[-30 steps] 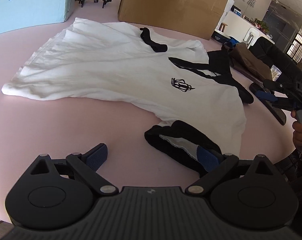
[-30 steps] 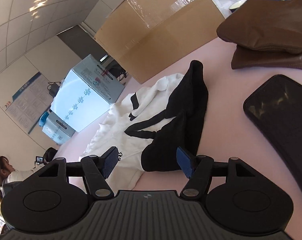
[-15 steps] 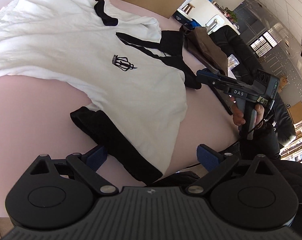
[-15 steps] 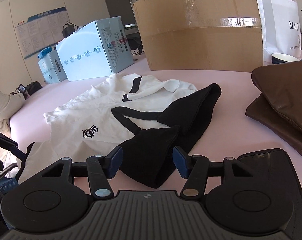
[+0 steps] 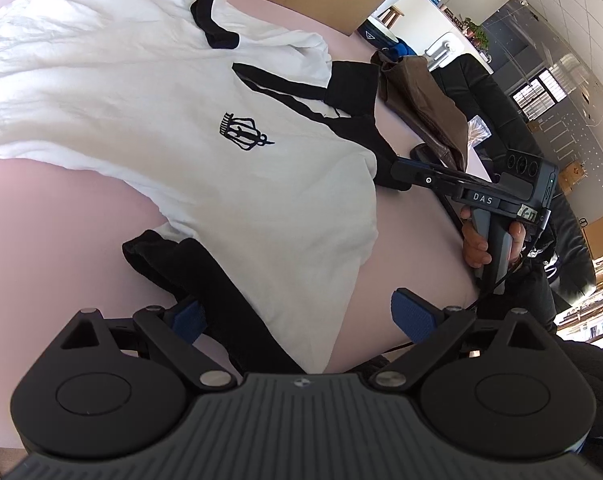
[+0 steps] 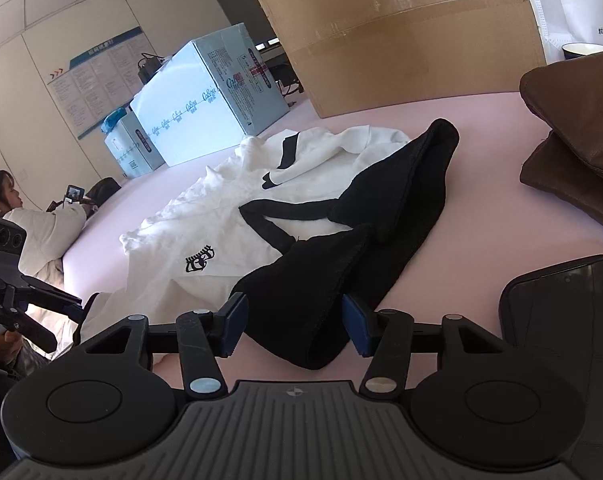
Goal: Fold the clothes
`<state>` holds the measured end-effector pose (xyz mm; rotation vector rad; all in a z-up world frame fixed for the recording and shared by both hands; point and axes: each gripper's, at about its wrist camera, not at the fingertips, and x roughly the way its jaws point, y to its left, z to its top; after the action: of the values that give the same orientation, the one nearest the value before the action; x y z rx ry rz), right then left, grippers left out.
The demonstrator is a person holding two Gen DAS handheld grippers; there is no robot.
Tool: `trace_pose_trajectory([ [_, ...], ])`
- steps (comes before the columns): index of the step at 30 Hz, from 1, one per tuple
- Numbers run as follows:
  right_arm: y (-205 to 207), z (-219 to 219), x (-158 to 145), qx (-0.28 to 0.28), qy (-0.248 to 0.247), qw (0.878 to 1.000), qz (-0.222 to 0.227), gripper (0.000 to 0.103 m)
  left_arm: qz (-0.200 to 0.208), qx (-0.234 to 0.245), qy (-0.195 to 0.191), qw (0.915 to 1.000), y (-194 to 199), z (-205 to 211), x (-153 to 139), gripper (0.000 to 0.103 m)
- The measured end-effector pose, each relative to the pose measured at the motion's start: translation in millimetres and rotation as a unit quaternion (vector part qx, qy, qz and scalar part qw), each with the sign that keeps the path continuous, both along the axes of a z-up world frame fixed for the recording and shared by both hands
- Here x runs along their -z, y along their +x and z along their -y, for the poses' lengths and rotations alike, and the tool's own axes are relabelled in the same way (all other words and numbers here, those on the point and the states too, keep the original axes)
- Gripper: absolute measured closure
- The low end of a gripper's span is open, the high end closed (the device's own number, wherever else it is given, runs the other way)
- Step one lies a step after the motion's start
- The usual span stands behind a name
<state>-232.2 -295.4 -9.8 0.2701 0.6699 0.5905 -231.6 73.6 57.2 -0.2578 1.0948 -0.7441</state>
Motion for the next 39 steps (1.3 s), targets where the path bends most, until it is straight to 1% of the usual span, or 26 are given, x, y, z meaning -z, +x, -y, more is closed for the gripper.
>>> trace_pose_trajectory([
  [1,-2,-2,0,-0.003,-0.005,1.000,0.002,0.086,0.002,-0.008,0.004,1.0000,1,-1,0,0.045],
  [2,-3,-5,1,-0.004,-0.010,1.000,0.004,0.090,0.003,-0.017,0.008,0.9998,1,-1,-1,0.063],
  [3,-4,-6,0,-0.004,-0.016,1.000,0.011,0.091,0.005,-0.040,0.018,0.9990,3,-3,0,0.077],
  [5,-7,-9,-4,-0.002,-0.025,0.999,0.031,0.095,0.010,-0.058,0.025,0.9979,3,-7,0,0.092],
  [6,-10,-9,-7,0.001,-0.028,0.999,0.041,0.096,0.010,-0.060,0.020,0.9980,3,-7,0,0.097],
  [9,-16,-6,-15,0.019,-0.023,0.997,0.065,0.099,0.020,-0.069,0.013,0.9973,1,-10,-4,0.099],
  [13,-21,8,-31,0.042,0.004,0.996,0.079,0.099,0.052,-0.101,-0.006,0.9936,-8,-27,-23,0.099],
  [15,-18,15,-34,0.056,0.003,0.995,0.077,0.099,0.055,-0.111,-0.001,0.9923,-11,-33,-27,0.099],
  [17,-9,15,-28,0.072,-0.014,0.996,0.053,0.100,0.032,-0.111,0.005,0.9933,-9,-35,-19,0.099],
  [20,7,13,-12,0.091,-0.036,0.995,0.003,0.100,-0.024,-0.101,0.007,0.9946,-2,-36,3,0.099],
  [21,9,12,-8,0.094,-0.040,0.995,-0.002,0.100,-0.039,-0.099,0.009,0.9943,-1,-36,10,0.099],
  [23,10,8,-3,0.097,-0.059,0.994,0.000,0.100,-0.047,-0.099,0.003,0.9940,-4,-40,13,0.099],
  [25,9,2,-5,0.094,-0.081,0.992,0.006,0.099,-0.042,-0.099,0.001,0.9941,-8,-45,10,0.099],
  [26,8,-1,-7,0.093,-0.092,0.991,0.010,0.098,-0.035,-0.100,0.002,0.9944,-10,-46,7,0.098],
  [27,5,-4,-9,0.091,-0.102,0.991,0.017,0.097,-0.023,-0.101,0.001,0.9946,-13,-47,3,0.092],
  [28,2,-6,-13,0.088,-0.109,0.990,0.026,0.091,-0.008,-0.102,-0.006,0.9948,-16,-49,-2,0.085],
  [29,-6,-8,-19,0.080,-0.105,0.990,0.042,0.081,0.001,-0.097,-0.018,0.9951,-18,-50,-5,0.058],
  [30,-15,-9,-25,0.070,-0.088,0.992,0.049,0.072,0.009,-0.092,-0.030,0.9953,-20,-52,-7,0.021],
  [31,-23,-10,-32,0.059,-0.070,0.994,0.056,0.057,0.022,-0.086,-0.048,0.9949,-23,-53,-10,0.012],
  [32,-31,-11,-38,0.049,-0.053,0.995,0.063,0.052,0.035,-0.080,-0.066,0.9940,-27,-55,-13,0.011],
  [33,-38,-13,-43,0.036,-0.037,0.996,0.067,0.050,0.041,-0.071,-0.067,0.9944,-29,-53,-15,0.011],
  [34,-42,-20,-46,0.013,-0.025,0.998,0.058,0.047,0.049,-0.049,-0.058,0.9959,-32,-47,-17,0.011],
  [35,-44,-26,-47,-0.008,-0.013,0.999,0.047,0.047,0.049,-0.034,-0.046,0.9972,-33,-40,-16,0.011],
  [36,-44,-34,-44,-0.025,0.001,0.999,0.028,0.047,0.048,-0.020,-0.034,0.9981,-33,-33,-14,0.011],
  [38,-37,-49,-32,-0.055,0.034,0.997,-0.029,0.047,0.039,0.005,-0.014,0.9991,-34,-19,-8,0.011],
  [39,-32,-59,-26,-0.061,0.048,0.996,-0.052,0.047,0.032,0.008,-0.014,0.9994,-33,-17,-4,0.011],
])
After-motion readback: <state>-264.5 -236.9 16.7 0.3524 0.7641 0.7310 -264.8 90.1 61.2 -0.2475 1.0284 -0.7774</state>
